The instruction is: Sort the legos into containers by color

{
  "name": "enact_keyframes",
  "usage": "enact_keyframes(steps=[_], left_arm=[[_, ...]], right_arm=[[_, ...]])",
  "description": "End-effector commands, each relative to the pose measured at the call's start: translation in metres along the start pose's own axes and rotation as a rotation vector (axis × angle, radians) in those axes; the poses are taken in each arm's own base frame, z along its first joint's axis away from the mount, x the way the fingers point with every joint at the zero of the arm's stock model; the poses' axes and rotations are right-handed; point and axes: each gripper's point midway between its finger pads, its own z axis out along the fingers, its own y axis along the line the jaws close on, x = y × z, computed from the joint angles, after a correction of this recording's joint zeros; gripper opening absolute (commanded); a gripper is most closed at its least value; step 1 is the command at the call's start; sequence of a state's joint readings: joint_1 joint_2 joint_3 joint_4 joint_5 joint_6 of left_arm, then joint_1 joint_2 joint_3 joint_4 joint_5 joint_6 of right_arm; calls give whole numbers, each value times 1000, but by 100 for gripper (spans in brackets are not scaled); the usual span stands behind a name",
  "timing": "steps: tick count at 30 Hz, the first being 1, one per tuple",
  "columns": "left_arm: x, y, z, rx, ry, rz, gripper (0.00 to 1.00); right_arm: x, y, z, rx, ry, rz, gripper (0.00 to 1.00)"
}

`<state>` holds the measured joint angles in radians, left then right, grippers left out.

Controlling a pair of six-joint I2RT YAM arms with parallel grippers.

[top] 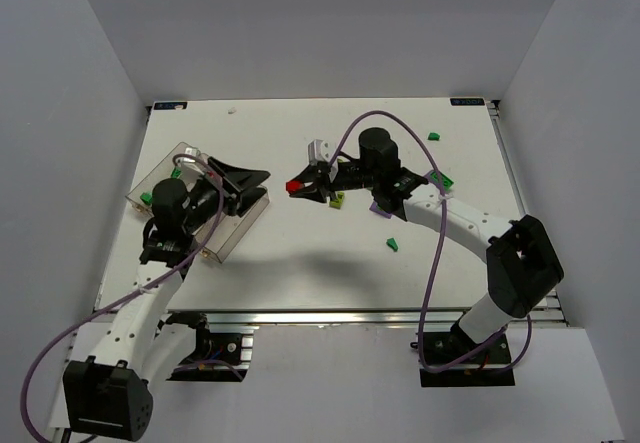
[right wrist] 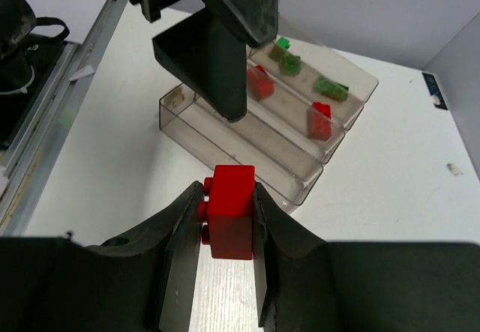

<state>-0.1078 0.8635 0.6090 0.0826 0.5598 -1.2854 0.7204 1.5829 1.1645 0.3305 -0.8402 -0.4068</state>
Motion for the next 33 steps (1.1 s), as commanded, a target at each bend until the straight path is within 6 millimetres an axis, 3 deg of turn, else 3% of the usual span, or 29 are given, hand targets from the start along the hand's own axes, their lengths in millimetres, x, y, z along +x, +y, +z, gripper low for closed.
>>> enact_keyframes(steps=[1,5,18,28,33], left_arm=[[16,-60,4,205,51,56,76],[21,-60,2,229,55,32,76],[31,-34,-5,152,52,8,77],[33,-34,-5,159,58,7,77],[34,-36,-7,167,61,5,77]], right_arm=[[-15,5,-7,-13,-27,-46,0],[-17,5,-8,-4,-30,-10,0],[-52,8,-5,-29,-132,76,0],[-73,27,15,-71,-185,99,0],[-76,23,22,-68,-198,105,0]])
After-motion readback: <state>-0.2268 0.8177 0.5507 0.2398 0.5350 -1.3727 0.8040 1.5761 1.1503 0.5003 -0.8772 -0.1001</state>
